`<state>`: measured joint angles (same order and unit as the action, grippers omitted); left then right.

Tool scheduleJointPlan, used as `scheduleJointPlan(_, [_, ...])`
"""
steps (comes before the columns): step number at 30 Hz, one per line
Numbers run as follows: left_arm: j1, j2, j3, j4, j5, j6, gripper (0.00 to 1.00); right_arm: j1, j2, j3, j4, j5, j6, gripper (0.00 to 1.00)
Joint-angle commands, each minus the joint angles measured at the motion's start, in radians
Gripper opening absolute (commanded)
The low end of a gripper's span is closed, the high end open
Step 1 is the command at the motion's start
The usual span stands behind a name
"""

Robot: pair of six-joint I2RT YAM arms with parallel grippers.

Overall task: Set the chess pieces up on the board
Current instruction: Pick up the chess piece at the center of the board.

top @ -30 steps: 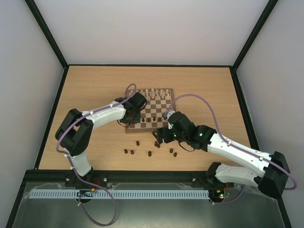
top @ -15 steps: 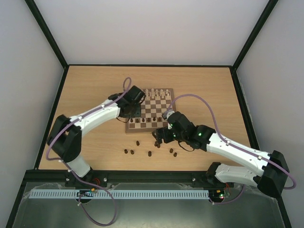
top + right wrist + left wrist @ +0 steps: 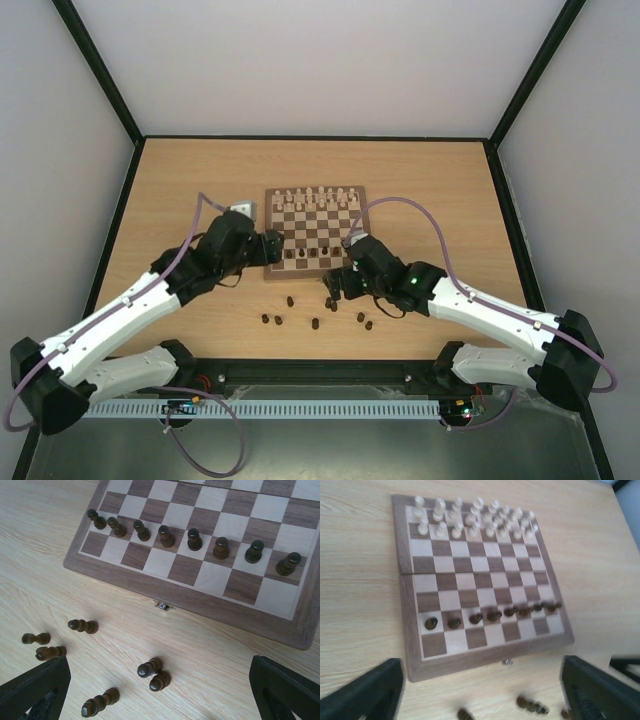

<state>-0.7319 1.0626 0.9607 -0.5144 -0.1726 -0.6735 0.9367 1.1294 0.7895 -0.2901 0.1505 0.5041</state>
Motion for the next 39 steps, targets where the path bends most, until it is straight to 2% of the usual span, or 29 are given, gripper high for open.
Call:
scheduleJointPlan(1, [-0.059, -0.098, -0.117, 0.085, 0.006, -0.07, 0.97, 0.005, 0.003, 0.019, -0.067, 0.066, 0.025, 0.99])
scheduleJointPlan(10, [-0.212, -0.264, -0.237, 0.066, -0.055, -0.149, 0.99, 0.004, -0.135, -0.062, -0.116, 0.07, 0.125, 0.99])
scheduleJointPlan(19, [-0.331, -0.286, -0.3, 0.046, -0.055, -0.137, 0.99, 0.005, -0.256, -0.072, -0.195, -0.09, 0.151, 0.99])
scheduleJointPlan(24, [-0.429, -0.313, -0.396, 0.163, -0.049, -0.167, 0.99, 0.005, -0.334, -0.118, -0.155, -0.094, 0.162, 0.99])
scheduleJointPlan(31, [-0.627, -0.326, -0.369, 0.123, -0.204, -0.235, 0.99, 0.005, -0.414, -0.114, -0.174, -0.037, 0.183, 0.99])
scheduleJointPlan(39, [-0.742, -0.352, -0.357, 0.05, -0.28, -0.277, 0.99, 0.004, -0.37, -0.113, -0.168, -0.027, 0.174, 0.99])
